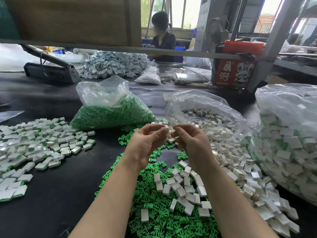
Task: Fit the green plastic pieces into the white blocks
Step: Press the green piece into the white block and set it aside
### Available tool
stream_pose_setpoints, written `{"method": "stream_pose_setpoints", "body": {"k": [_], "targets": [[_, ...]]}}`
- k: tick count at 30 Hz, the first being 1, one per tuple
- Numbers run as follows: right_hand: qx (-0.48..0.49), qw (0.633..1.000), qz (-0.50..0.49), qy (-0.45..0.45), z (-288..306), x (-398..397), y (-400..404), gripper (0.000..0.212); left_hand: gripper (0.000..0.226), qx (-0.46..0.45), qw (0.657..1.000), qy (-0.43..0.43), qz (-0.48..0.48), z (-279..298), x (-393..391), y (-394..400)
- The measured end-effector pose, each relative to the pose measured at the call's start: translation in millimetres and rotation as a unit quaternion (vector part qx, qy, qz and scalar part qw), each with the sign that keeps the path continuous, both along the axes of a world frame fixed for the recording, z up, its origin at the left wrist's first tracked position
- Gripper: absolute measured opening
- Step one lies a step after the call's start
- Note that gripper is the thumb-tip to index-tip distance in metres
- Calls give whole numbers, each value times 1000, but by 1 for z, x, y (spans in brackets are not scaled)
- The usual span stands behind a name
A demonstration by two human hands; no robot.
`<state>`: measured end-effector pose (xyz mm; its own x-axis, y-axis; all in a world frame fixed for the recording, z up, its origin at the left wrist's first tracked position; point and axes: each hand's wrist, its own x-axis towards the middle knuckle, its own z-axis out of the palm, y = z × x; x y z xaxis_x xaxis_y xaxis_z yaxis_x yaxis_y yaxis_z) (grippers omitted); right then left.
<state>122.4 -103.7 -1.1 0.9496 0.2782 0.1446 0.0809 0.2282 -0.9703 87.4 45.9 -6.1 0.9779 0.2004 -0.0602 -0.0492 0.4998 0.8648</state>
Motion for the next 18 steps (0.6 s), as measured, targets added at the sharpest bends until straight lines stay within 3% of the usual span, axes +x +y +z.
{"method": "stream_pose_setpoints", "body": {"k": [5,9,18], "targets": [[-19,998,-16,-52,-2,-1,3,21,34,-9,1000,1,-2,-1,1,0],[-14,996,-35,-81,-1,-2,3,15,47,12,1000,-5,0,-2,0,0],[-22,993,-53,-100,0,-2,3,13,27,70,997,-26,23,-1,-1,0]]}}
